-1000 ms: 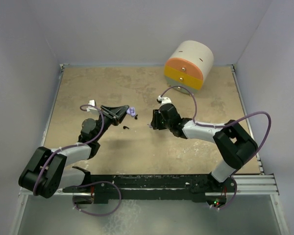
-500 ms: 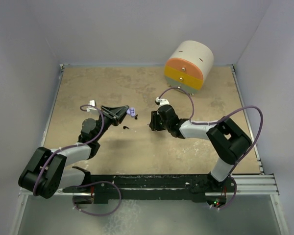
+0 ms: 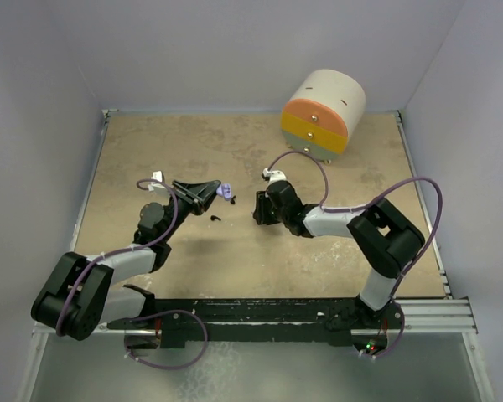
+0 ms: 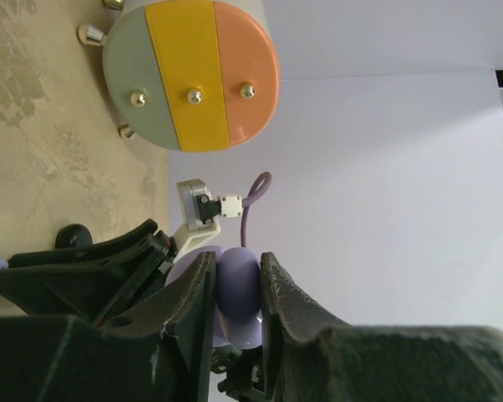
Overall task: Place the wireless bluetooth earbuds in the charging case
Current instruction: Pick up the earbud from the center of the board.
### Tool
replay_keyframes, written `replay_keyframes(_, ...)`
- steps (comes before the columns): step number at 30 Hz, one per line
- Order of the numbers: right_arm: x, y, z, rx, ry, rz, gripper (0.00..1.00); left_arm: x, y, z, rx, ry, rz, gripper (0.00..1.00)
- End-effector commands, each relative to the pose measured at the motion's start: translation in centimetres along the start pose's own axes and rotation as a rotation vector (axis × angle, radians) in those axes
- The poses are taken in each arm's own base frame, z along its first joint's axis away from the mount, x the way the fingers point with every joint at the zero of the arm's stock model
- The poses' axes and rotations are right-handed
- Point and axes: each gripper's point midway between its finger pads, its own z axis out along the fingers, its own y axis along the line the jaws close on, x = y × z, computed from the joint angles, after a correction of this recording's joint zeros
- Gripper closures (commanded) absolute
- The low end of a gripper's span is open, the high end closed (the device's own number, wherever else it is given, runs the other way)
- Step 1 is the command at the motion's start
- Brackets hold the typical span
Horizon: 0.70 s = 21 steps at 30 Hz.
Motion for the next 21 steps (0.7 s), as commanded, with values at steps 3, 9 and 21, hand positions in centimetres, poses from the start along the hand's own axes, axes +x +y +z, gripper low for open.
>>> replay_keyframes(3, -1.1, 1.0, 0.7, 0.012, -0.035, -0.043, 0.61, 0.0, -1.7, -0.4, 0.062, 0.002, 0.022, 1.0)
replay_keyframes(9, -0.2, 0.6, 0.8, 0.058, -0.024, -0.051, 0.64, 0.0, -1.5, -0.4, 0.058, 0.001, 0.02, 1.0)
replay_keyframes(21, 1.3, 0.0, 1.2, 0.132, 0.0, -0.06, 0.72, 0.0, -1.3, -0.5, 0.055, 0.001, 0.016, 1.0)
